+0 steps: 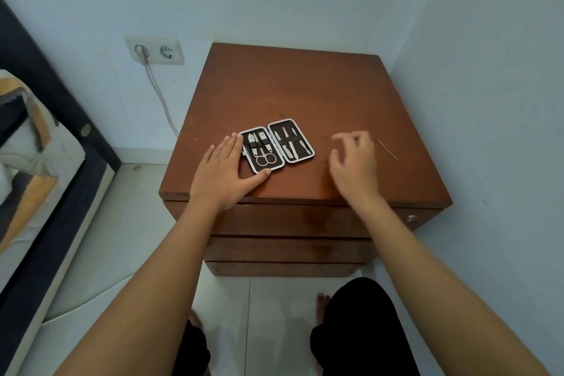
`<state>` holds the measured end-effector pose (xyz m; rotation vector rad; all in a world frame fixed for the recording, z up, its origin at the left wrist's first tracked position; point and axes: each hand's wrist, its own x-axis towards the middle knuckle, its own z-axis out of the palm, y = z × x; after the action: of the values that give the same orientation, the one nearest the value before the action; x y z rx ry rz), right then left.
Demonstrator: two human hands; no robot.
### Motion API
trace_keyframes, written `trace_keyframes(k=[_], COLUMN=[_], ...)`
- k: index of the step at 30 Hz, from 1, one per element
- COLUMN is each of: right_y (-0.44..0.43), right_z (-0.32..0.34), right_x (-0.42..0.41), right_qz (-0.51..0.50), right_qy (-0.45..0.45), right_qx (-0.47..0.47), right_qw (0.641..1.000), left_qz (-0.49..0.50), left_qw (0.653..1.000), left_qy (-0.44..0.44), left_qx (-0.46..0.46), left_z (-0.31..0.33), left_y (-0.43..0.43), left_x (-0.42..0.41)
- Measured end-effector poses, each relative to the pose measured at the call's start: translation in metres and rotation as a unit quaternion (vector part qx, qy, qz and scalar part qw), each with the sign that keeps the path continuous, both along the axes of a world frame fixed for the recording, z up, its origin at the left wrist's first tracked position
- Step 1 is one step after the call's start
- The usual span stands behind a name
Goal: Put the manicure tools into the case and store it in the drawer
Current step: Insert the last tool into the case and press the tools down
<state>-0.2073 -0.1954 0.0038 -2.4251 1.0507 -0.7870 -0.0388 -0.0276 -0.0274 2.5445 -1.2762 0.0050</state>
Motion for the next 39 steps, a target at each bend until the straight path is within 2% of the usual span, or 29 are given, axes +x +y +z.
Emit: trace_keyframes(k=[5,11,17,25,33,36,39], right_y=[-0.049,-0.062,-0.061,-0.054,-0.059,-0.052,-0.039], right_z=[0.001,-0.001,-0.002,-0.006,0.001,0.001,-0.002], right_x=[-0.049,-0.055,-0.047,-0.048,-0.040,-0.038,-0.032], right_qz=[-0.148,-0.171,-0.189,-0.182,-0.193,-0.155,-0.071], right_qy=[0.034,0.068,0.102,0.026,0.109,0.120,0.048], right_qx=[0.047,0.083,0.065,0.065,0.076,0.067,0.084], right_qw=[0.987,0.979,0.975,0.981,0.972,0.978,0.993], left_qz=[0.001,0.003,0.004,0.004,0.003,0.003,0.004], left_qw=[1.000,1.000,1.000,1.000,1.000,1.000,1.000], left_qy=[0.002,-0.001,0.000,0.000,-0.001,-0.003,-0.001], left_qx=[0.001,0.004,0.005,0.006,0.005,0.006,0.005], left_z=[0.000,0.002,0.001,0.000,0.000,0.000,0.001], left_y=[0.000,0.000,0.000,0.000,0.000,0.000,0.000], left_x=[0.000,-0.001,-0.001,0.000,0.000,0.000,0.000])
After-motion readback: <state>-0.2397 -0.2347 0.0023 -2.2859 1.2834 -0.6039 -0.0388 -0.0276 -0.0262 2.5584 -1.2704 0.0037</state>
